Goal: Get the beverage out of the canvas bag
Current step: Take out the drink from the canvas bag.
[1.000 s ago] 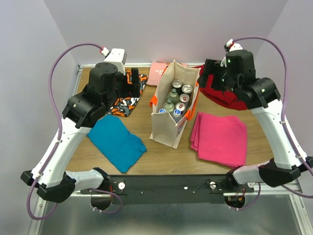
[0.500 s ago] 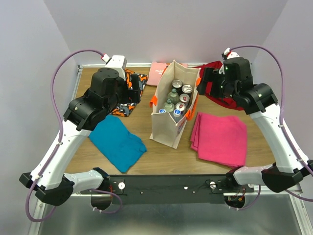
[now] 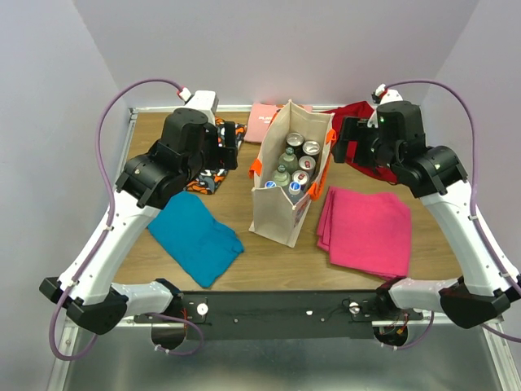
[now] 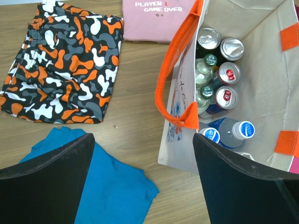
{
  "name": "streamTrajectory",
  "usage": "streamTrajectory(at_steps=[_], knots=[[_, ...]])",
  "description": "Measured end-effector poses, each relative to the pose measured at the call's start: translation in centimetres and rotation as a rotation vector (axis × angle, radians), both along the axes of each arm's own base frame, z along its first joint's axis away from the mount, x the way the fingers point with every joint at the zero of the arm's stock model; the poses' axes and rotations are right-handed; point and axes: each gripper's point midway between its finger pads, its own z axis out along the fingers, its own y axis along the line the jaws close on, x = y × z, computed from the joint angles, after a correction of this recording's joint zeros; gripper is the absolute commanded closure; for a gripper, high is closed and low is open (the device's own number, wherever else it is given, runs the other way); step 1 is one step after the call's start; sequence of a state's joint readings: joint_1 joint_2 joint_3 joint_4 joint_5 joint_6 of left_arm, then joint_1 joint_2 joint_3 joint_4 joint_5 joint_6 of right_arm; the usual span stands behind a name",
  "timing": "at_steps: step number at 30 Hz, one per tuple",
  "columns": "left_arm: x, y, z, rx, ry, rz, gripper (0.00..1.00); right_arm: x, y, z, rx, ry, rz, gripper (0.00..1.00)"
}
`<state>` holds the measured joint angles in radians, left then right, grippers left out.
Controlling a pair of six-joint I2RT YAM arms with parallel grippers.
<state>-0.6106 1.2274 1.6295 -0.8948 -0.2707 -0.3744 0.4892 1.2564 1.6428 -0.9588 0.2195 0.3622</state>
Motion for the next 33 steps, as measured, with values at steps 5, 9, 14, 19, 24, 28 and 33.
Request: streamTrajectory(at_steps=[5,9,14,19,24,28,33], knots=[[-0.2,0.1,-0.5,0.015,0.012,-0.006,0.06,0.0,1.0,-0.6,0.011,0.028,0.05,0.0],[-0.7,-0.1,-2.3,0.026,0.049,-0.028,0.07,0.3,1.8,-1.5,0.007,0.06,0.081,0.0],[-1.7,-1.0,-4.6,0.049,0.101,-0.067,0.06,0.3,2.2,-2.0,0.01,0.078,0.1,0.0],[-2.2,-1.1,-5.5,0.053,0.119,-0.077,0.06,0.1,2.5,-2.0,0.016,0.08,0.119,0.0],[-2.5,-1.6,-5.3,0.039,0.109,-0.092,0.06,-0.1,2.7,-1.9,0.004,0.084,0.149,0.0],[-2.6,-2.2,-5.5,0.025,0.104,-0.103,0.06,-0.1,3.0,-2.0,0.009,0.096,0.169,0.0],[-2.8,-3.7,-5.5,0.01,0.1,-0.138,0.06,-0.4,3.2,-3.9,0.007,0.144,0.176,0.0]])
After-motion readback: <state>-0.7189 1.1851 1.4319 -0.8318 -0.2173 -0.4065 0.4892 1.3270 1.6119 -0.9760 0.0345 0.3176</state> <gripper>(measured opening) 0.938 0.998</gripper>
